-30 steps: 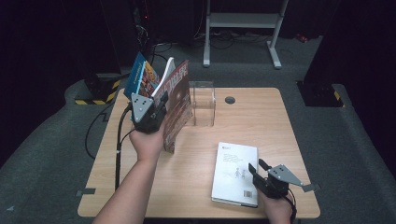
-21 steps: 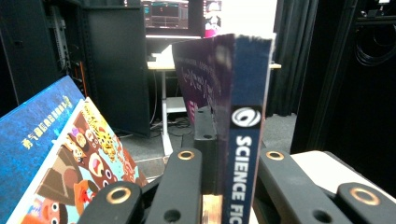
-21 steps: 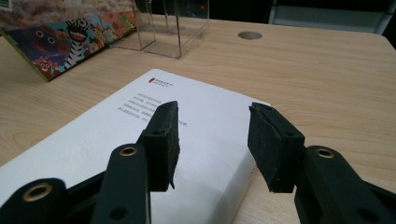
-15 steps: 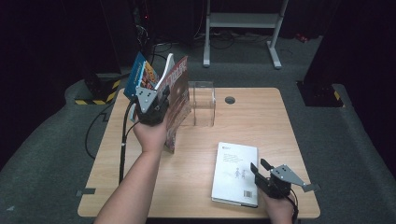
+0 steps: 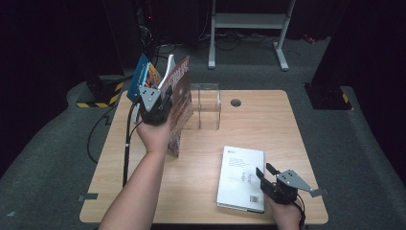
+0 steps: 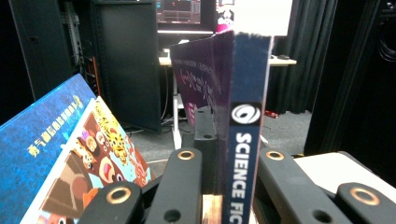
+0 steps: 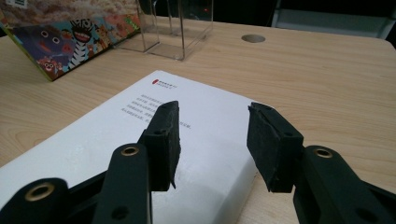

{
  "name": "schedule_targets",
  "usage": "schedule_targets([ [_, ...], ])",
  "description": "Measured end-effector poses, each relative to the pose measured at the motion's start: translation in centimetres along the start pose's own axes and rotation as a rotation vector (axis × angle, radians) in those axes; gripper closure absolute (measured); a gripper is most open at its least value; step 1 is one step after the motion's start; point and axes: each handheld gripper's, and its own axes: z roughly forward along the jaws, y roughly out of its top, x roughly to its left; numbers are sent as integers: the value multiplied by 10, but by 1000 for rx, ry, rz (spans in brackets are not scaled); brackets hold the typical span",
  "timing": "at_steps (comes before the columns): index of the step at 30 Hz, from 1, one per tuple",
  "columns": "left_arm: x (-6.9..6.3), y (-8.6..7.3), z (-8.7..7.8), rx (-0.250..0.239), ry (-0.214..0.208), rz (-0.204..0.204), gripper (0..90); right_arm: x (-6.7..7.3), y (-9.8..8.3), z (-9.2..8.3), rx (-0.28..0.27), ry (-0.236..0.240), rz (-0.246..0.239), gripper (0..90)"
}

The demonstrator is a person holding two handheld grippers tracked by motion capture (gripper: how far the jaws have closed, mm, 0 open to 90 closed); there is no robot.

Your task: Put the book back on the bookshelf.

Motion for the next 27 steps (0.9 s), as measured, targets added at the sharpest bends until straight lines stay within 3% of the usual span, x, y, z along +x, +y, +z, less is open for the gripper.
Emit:
schedule_targets([
  [8,-5,-7,24,26,24,25,840,-1,-1,-1,-3,7,16,542],
  [27,-25,-17,73,43,35,21,840,-3,-3,0,-7,27,41,546],
])
